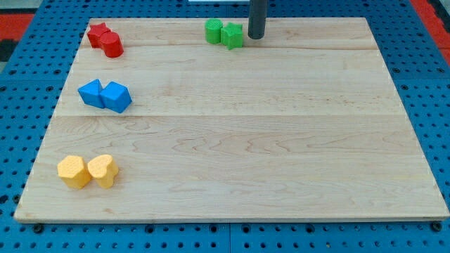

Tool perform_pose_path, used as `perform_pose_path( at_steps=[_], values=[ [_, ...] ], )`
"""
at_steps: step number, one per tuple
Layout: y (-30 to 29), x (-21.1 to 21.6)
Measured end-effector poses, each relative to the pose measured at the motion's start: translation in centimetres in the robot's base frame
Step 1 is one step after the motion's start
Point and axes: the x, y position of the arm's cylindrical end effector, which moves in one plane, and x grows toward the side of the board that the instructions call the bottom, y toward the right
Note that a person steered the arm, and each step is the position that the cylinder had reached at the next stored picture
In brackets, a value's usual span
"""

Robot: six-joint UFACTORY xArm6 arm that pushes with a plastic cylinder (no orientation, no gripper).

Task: Push yellow blocks towards bottom of the board

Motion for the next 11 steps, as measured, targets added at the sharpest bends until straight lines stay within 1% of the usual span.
perform_pose_path(
  at_steps=[1, 2, 3, 4, 5, 6, 7, 8, 9, 10, 11],
  values=[
    [0.2, 4.4],
    [0.2, 15.5],
    [-8.0, 22.7],
    [-20.4, 25.3],
    [-33.0, 24.4],
    [-35.3, 26.5],
    [-31.5, 29.3],
    [-31.5, 30.1],
    [-30.0, 30.7],
    [-26.0, 30.7],
    [-27.4, 33.9]
  ],
)
